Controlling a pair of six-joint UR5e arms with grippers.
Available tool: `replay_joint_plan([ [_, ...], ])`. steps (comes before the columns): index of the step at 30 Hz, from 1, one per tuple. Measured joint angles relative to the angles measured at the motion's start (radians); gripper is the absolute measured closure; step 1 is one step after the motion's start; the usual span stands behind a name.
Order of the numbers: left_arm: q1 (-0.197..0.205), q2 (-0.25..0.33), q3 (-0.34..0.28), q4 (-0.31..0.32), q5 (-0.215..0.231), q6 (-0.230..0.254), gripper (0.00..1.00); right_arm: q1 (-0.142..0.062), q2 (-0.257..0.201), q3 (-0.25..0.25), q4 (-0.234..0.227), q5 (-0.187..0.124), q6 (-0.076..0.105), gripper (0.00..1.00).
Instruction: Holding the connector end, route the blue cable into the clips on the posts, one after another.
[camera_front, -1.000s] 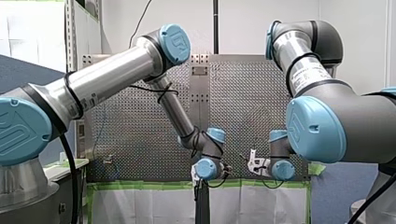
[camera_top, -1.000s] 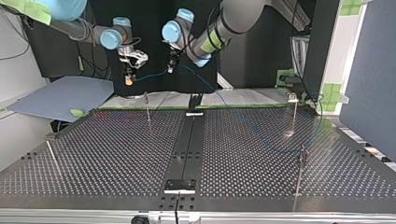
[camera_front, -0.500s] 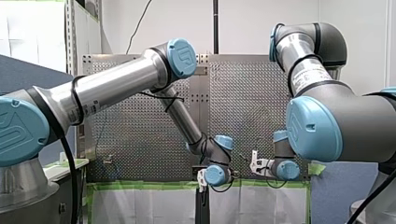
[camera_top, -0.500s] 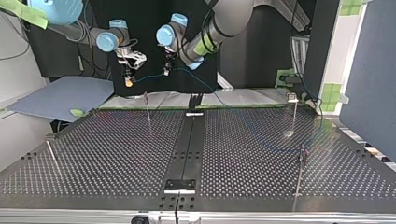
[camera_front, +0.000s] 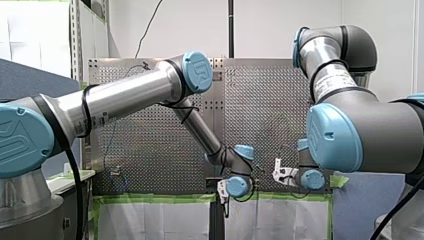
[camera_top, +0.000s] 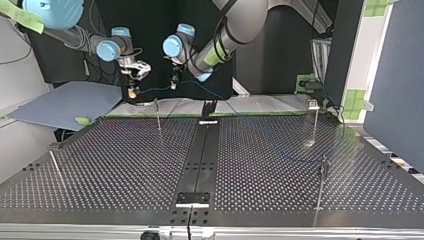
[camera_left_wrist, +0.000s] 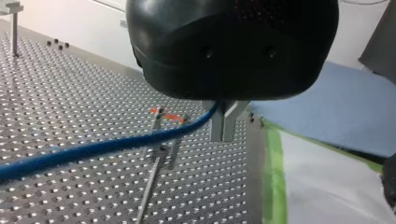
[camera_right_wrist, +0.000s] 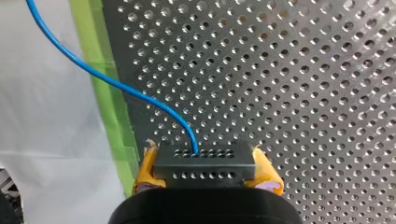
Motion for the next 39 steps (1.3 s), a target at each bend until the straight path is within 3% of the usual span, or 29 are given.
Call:
replay_joint_plan([
  [5, 0.002, -0.003, 0.044, 0.015, -0.011, 0.000, 0.99, -0.015, 0.003, -0.032, 0.040, -0.026, -0.006, 1.00],
  [16, 0.009, -0.014, 0.106, 0.033, -0.008, 0.000, 0.99, -0.041, 0.050, -0.060, 0.077, -0.042, -0.026, 1.00],
  [23, 0.016, -0.057, 0.138, -0.005, 0.015, 0.002, 0.99, -0.071, 0.053, -0.073, 0.083, -0.061, -0.023, 1.00],
  [31, 0.015, -0.087, 0.188, -0.032, 0.041, 0.001, 0.99, -0.087, 0.053, -0.087, 0.084, -0.092, -0.020, 1.00],
  [39, 0.018, -0.090, 0.203, -0.040, 0.047, 0.000, 0.99, -0.103, 0.053, -0.090, 0.079, -0.126, 0.005, 1.00],
])
